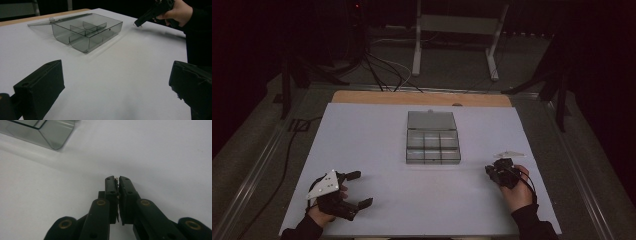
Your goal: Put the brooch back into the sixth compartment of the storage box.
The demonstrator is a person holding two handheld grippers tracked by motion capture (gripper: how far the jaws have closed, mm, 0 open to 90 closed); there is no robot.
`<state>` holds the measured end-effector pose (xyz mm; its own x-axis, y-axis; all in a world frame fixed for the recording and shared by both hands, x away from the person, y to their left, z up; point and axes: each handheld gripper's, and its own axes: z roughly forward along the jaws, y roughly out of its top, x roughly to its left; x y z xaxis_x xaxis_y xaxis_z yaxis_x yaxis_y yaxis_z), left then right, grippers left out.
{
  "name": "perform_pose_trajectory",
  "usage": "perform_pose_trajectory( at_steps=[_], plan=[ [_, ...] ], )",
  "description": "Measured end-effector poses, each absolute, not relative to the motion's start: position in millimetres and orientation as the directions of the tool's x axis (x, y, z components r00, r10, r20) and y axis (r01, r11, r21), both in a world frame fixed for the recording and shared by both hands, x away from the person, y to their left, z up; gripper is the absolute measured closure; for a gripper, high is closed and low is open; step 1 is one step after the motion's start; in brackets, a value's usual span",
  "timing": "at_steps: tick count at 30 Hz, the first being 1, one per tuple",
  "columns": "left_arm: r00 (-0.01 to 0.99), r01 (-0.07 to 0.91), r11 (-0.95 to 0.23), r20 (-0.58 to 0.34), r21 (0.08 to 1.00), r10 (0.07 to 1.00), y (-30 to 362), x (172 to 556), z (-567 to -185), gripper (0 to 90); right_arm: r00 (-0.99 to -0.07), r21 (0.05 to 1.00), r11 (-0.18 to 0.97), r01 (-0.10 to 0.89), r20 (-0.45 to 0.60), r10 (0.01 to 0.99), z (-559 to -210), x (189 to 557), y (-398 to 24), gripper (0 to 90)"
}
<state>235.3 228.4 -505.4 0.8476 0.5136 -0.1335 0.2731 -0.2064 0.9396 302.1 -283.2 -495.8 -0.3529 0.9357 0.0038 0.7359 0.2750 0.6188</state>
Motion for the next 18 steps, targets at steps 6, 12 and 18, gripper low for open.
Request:
perform_pose_trajectory(
  at_steps=[6,12,18],
  plan=[
    [0.849,0.273,-0.208,-0.133,0.939,0.512,228.2,235.4,-505.6,1.5,-0.373,0.621,0.290,0.728,0.004,0.928,-494.0,300.5,-281.1,85.8],
    [0.849,0.274,-0.206,-0.135,0.939,0.512,227.9,235.6,-505.6,1.5,-0.386,0.623,0.297,0.724,0.010,0.922,-490.4,300.6,-278.9,85.8],
    [0.848,0.276,-0.204,-0.138,0.939,0.512,228.1,235.7,-505.8,1.5,-0.407,0.624,0.311,0.717,0.012,0.913,-486.8,300.4,-274.8,85.8]
  ],
)
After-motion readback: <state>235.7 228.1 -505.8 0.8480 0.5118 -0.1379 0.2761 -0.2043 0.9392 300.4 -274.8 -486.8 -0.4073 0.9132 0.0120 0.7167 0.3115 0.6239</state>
